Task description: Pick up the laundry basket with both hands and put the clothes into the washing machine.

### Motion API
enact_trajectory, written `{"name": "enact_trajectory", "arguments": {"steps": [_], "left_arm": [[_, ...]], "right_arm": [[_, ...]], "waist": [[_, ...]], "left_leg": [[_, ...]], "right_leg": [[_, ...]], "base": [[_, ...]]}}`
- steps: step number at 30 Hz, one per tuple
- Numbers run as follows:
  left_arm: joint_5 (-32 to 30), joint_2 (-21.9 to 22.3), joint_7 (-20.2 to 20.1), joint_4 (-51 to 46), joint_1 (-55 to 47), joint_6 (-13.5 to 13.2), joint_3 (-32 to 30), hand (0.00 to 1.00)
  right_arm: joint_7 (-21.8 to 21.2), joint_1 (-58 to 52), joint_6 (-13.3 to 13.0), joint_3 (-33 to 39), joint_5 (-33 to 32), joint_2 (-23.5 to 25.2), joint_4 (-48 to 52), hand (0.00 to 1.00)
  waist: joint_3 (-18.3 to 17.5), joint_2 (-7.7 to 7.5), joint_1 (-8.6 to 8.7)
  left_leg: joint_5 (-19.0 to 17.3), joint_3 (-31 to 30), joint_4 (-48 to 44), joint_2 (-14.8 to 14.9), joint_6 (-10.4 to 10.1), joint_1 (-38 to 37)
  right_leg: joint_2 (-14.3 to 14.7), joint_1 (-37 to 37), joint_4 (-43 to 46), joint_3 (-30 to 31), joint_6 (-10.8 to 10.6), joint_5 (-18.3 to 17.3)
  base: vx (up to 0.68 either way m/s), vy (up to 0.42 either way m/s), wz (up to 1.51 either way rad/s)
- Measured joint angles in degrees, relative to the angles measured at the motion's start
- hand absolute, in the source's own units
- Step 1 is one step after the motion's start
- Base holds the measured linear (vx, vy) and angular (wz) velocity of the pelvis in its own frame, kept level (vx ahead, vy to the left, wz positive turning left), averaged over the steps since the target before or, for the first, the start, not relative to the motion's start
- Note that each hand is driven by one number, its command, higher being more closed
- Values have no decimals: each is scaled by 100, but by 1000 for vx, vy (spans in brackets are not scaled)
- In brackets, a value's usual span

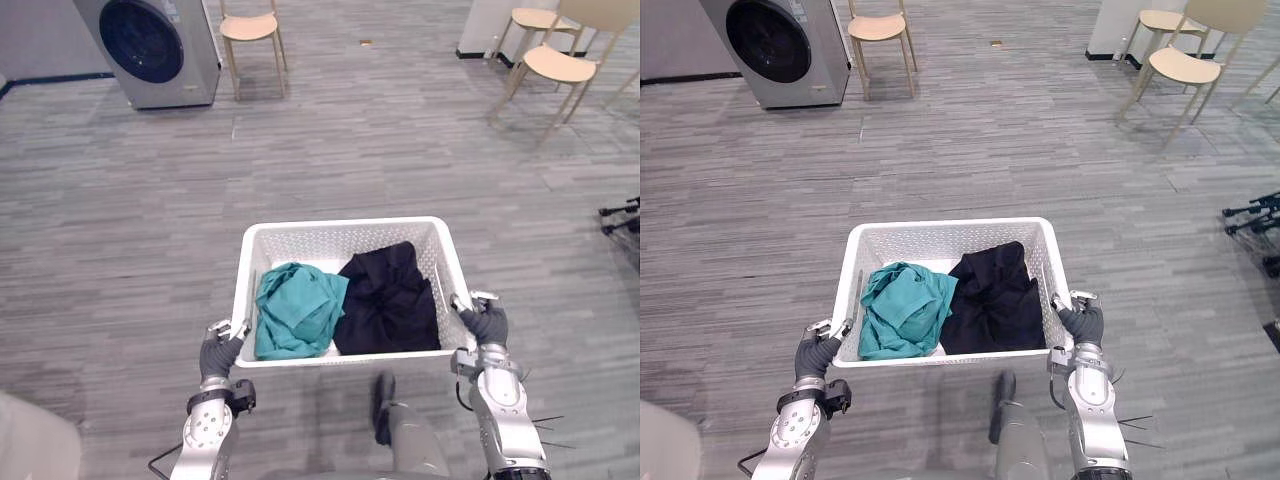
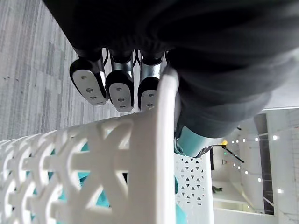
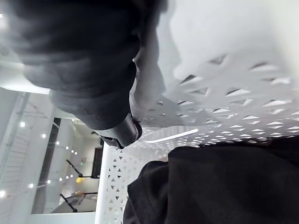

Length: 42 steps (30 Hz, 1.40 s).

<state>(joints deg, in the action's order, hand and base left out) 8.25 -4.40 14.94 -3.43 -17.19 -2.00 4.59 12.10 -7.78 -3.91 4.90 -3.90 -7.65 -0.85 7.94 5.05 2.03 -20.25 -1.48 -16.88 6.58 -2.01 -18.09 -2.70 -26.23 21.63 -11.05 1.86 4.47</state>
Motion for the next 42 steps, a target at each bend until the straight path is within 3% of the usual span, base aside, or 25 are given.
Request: {"name": "enact_trajectory", "arguments": {"steps": [1, 3, 4, 5, 7, 10, 13, 14, 16, 17, 20, 22, 23, 25, 27, 28, 30, 32, 33, 34, 35, 36, 37, 39, 42], "left_arm": [[5, -8, -3, 110, 81, 0, 0, 100], [10, 45, -11, 214, 71, 2, 5, 100], [19, 99, -71, 218, -44, -8, 21, 100], [21, 100, -81, 218, -54, -13, 21, 100], [97, 3, -142, 213, -65, -62, 21, 100], [124, -1, -206, 161, -63, -81, 20, 100], [117, 5, -246, 40, -105, -80, 16, 100], [107, -17, -246, -108, -196, -75, 7, 100], [75, -16, -245, -169, -196, -67, 0, 100], [59, 1, -251, -169, -197, -60, 14, 100], [72, -183, -252, -163, -177, 17, 43, 100], [64, -277, -251, -156, -256, 114, 43, 100], [64, -297, -250, -157, -290, 119, 41, 100], [79, -356, -251, -167, -240, 85, 42, 100], [83, -396, -260, -166, -134, 75, 45, 100], [82, -420, -269, -123, 2, 75, 135, 100], [70, -453, -269, -79, 63, 74, 199, 100], [43, -418, -270, 16, 17, 77, 243, 100], [1, -260, -287, 127, 31, 80, 259, 100], [-2, -222, -286, 128, 35, 77, 251, 100], [0, -208, -287, 137, 55, 76, 211, 100], [2, -147, -286, 138, -41, 79, 164, 100], [5, -131, -289, 133, -87, 77, 175, 100], [18, -176, -309, 44, -198, 11, 196, 100], [71, -185, -349, -1, -196, -99, 172, 100]], "right_arm": [[-2, 0, 0, 1, -1, -24, 10, 100], [-2, -20, 11, -7, -3, -53, 47, 100], [14, -206, 51, -11, -8, -79, 307, 100], [16, -225, 51, -11, -8, -80, 356, 100], [16, -197, 51, -22, -11, -98, 570, 100], [16, -44, 50, -22, -14, -208, 566, 100], [17, 229, 49, -32, -14, -307, 282, 100], [22, 302, 49, -52, -8, -290, 140, 100], [38, 302, 49, -49, -4, -284, -38, 100], [33, 301, 52, -48, -4, -279, -118, 100], [15, 360, 80, -5, 10, -155, -351, 100], [5, 275, 138, -26, 64, -40, -521, 100], [4, 207, 154, -39, 76, -7, -521, 100], [-9, 194, 135, -37, 73, -3, -396, 100], [-13, 165, 122, -26, 59, -8, -199, 100], [-14, 116, 109, 92, 51, -8, -84, 100], [-11, 32, 111, 144, 50, -7, -57, 100], [-7, -87, 114, 142, 53, -22, -55, 100], [-8, -167, 151, 154, 51, -106, -60, 100], [-9, -152, 164, 157, 51, -128, -49, 100], [-12, -102, 170, 148, 50, -162, -27, 100], [-11, -138, 217, 77, 46, -148, 52, 100], [-10, -170, 219, 75, 38, -161, 81, 100], [5, -282, 203, 82, -65, -132, 247, 100], [3, -127, 188, 82, -129, -177, 278, 100]], "waist": [[13, 67, -15], [83, 152, -17], [115, 197, -107], [124, 210, -139], [199, 119, -365], [239, 58, -464], [241, 69, -639], [229, 68, -685], [118, -149, -708], [104, -264, -671], [192, -489, -676], [224, -515, -583], [234, -430, -571], [179, -308, -412], [170, -292, -259], [183, -343, -109], [135, -491, -83], [13, -463, 44], [-122, -119, 17], [-130, 51, 0], [-21, 191, -3], [61, 202, -85], [97, 247, -122], [263, 158, -264], [299, -58, -517]], "left_leg": [[594, -12, -1249, 174, -449, 416], [1773, 10, -2474, 319, -668, 872], [2120, 223, -4385, 661, -653, 1715], [2011, 280, -4659, 712, -588, 1859], [1081, 817, -5167, 778, 12, 2976], [680, 1047, -3782, 432, 116, 3700], [1146, 1059, -513, 54, -370, 4045], [1775, 1145, -301, 45, -327, 4082], [1853, 1191, -846, -261, 403, 4120], [1506, 1292, -1261, -413, 852, 4153], [510, 1371, -1721, -725, 968, 3616], [242, 1310, -1338, -971, 984, 2671], [225, 1266, -830, -1018, 979, 1987], [226, 1010, -16, -1018, 979, 1197], [212, 797, 352, -981, 927, 823], [106, 595, 653, -974, 733, 359], [19, 459, 862, -1086, 574, -83], [-132, 129, 736, -1005, 327, -498], [-130, 108, 139, -700, 320, -346], [-61, 152, -476, -520, 202, -100], [573, 250, -1873, -349, -284, 451], [2159, 397, -3182, -188, -570, 952], [2278, 459, -3929, 8, -582, 1241], [1474, 837, -5833, 635, 137, 2349], [695, 1123, -4485, 512, 275, 3576]], "right_leg": [[86, 122, 456, -142, 163, -353], [186, 526, 463, -214, 264, -460], [356, 1325, 116, -187, 265, -890], [390, 1441, 65, -186, 263, -914], [447, 2556, -735, 28, 200, -1379], [309, 3155, -1267, 135, 49, -1483], [48, 3959, -1773, 299, -351, -1788], [8, 4269, -1954, 389, -470, -1955], [-320, 4427, -1718, 497, -666, -1820], [-551, 4208, -943, 523, -762, -1876], [-892, 2727, 3047, 1254, -1748, -1292], [-1047, 2251, 4465, 1073, -1407, -1459], [-1030, 1908, 4618, 796, -997, -1692], [-824, 1118, 4115, 216, -563, -1978], [-562, 611, 2724, -2, -509, -1983], [-313, 384, 424, 25, -607, -1275], [-263, 283, -846, 71, -671, -629], [-197, 152, -469, 212, -36, 282], [41, 177, -232, 94, 58, 335], [142, 269, -164, 8, 101, 198], [302, 513, -51, -35, 135, -143], [406, 948, -108, 59, 138, -453], [463, 1246, -202, 60, 137, -587], [599, 2453, -668, 85, 141, -1021], [394, 3411, -1467, 333, -12, -1227]], "base": [[839, -270, 5], [604, -156, 1], [533, -101, -1], [649, -105, -12], [765, -65, -20], [544, 62, -15], [641, 215, -29], [699, 288, -29], [746, 304, 2], [762, 305, 18], [868, 330, 8], [730, 199, 16], [569, 133, -1], [733, 128, 26], [673, 43, 69], [558, 1, 68], [825, -71, 66], [896, -132, 59], [688, -108, 16], [826, -127, -4], [785, -115, -21], [774, -110, -19], [747, -89, -7], [679, -54, 5], [674, 32, -24]]}}
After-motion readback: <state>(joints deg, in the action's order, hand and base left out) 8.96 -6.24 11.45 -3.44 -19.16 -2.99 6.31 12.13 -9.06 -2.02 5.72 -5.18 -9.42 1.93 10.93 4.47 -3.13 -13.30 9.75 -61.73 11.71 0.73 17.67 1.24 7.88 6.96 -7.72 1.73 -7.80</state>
